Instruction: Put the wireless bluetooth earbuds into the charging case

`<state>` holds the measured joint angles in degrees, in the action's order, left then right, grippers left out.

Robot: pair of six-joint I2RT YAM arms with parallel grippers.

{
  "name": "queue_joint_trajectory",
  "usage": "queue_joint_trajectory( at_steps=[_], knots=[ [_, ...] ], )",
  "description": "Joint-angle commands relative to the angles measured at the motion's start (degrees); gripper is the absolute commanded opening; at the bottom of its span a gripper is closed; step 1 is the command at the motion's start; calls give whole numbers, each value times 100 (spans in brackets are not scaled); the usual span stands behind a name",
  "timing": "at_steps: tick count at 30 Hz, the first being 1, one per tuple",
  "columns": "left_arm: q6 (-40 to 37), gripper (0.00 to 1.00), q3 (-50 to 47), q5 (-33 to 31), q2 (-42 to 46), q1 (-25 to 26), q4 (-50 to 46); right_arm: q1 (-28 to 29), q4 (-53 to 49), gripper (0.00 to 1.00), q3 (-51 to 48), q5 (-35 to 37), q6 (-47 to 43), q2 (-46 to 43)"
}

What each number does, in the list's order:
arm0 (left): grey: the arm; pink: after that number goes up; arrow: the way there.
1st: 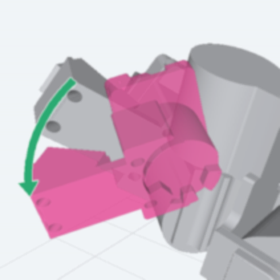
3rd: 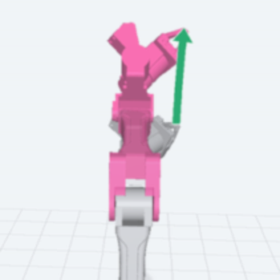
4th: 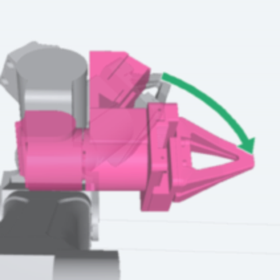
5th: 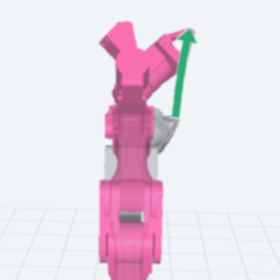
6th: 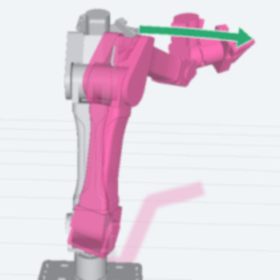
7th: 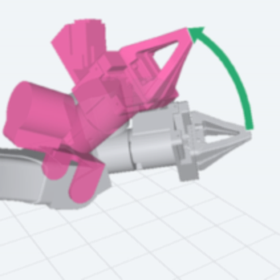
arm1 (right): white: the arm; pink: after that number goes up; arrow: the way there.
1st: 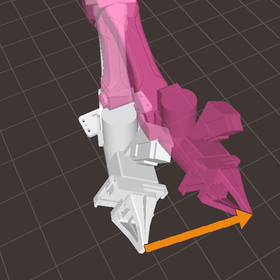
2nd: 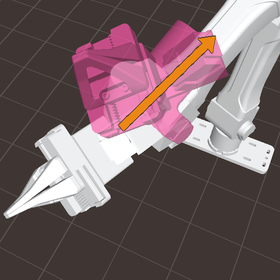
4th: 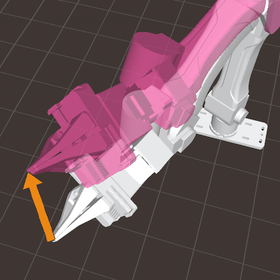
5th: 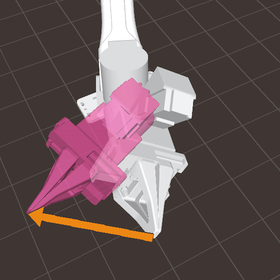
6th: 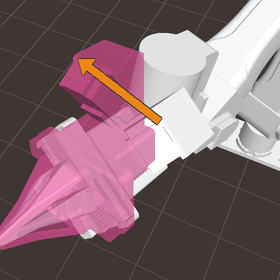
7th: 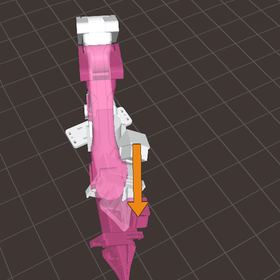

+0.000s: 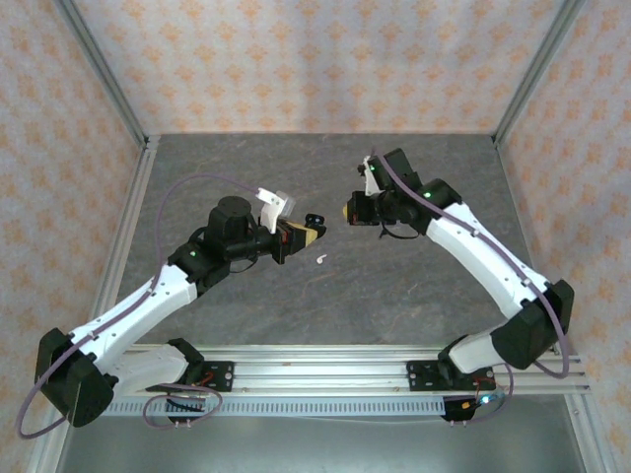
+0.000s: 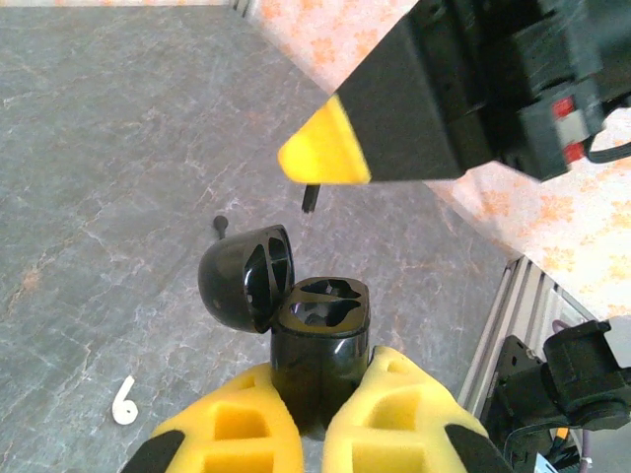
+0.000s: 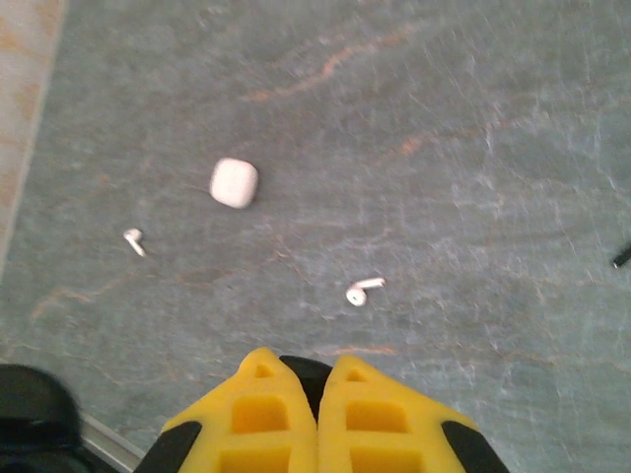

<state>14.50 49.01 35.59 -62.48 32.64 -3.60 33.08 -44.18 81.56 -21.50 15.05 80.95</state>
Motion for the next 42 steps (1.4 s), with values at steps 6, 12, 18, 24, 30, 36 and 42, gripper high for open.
queue_joint_trajectory(
  at_steps=[6,12,18,24,30,36,42],
  knots=[
    [17,0,-178,265,202,32,1004,50,1301,3,-176,-815,185,-806],
    [93,0,-142,425,157,32,1243,151,2116,4,-428,-1248,305,-1256],
    [243,0,-78,534,131,36,1419,432,2285,4,-429,-1459,81,-1261],
    [350,0,-74,545,274,40,1467,517,2335,4,-375,-1591,-126,-1178],
    [412,0,-94,535,506,43,1416,517,2301,4,-291,-1685,-373,-1135],
    [491,0,-94,648,640,46,1418,524,2237,4,-239,-1995,-387,-1116],
    [562,0,-2,817,649,42,1376,533,2200,4,-238,-2239,-439,-1143]
  ],
)
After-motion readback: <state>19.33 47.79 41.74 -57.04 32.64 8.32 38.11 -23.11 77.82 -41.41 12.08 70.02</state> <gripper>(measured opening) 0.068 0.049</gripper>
